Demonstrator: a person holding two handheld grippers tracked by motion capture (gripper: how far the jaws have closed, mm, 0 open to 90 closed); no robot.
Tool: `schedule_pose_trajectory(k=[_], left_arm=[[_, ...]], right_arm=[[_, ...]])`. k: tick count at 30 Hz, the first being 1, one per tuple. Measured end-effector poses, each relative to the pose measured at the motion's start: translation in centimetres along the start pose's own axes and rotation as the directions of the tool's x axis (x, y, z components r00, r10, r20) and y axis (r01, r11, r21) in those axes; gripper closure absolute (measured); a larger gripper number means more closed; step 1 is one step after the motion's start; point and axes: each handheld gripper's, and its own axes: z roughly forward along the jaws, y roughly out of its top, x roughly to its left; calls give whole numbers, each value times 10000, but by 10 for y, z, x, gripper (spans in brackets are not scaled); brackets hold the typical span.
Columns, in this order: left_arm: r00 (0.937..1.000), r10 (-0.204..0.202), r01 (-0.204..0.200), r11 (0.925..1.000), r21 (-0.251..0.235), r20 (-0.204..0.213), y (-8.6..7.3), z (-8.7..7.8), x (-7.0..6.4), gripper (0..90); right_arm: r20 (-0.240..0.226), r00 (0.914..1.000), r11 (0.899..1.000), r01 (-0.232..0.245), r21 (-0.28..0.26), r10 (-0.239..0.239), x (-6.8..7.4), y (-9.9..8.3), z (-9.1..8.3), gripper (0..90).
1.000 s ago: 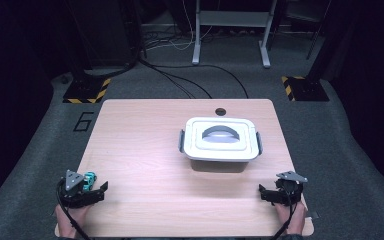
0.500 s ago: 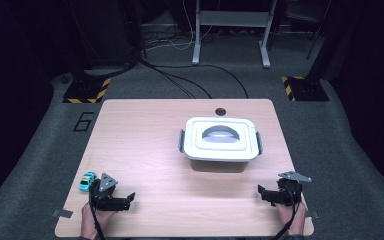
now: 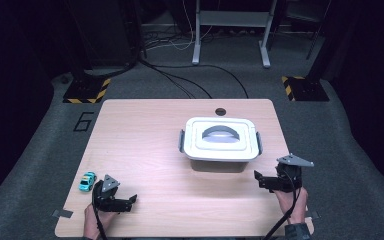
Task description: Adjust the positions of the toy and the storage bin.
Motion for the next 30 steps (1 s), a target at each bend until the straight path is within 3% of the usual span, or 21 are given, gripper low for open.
schedule_pose_trajectory(k=[11,17,18,21,27,30], left_arm=[[10000,62,-62,10000,-41,63,0,1,-1,0],[9998,121,-122,9999,54,131,1,0,0,0],[9998,122,-122,9999,49,140,1,0,-1,0],[9998,154,-155,9999,41,151,1,1,-1,0],[9997,156,-157,9999,40,161,1,1,-1,0],[9997,157,-158,9999,41,165,1,1,-1,0]], right_arm=[[-4,9992,9988,411,-255,-411,5,47,3,11],[-11,9989,9980,477,-410,-478,5,67,10,145],[-68,9988,9985,473,-293,-476,3,72,15,226],[54,9991,9991,426,-16,-426,3,79,25,307],[-6,9998,9995,223,221,-222,-1,89,38,406],[-259,9997,9995,51,309,-43,-4,92,46,451]])
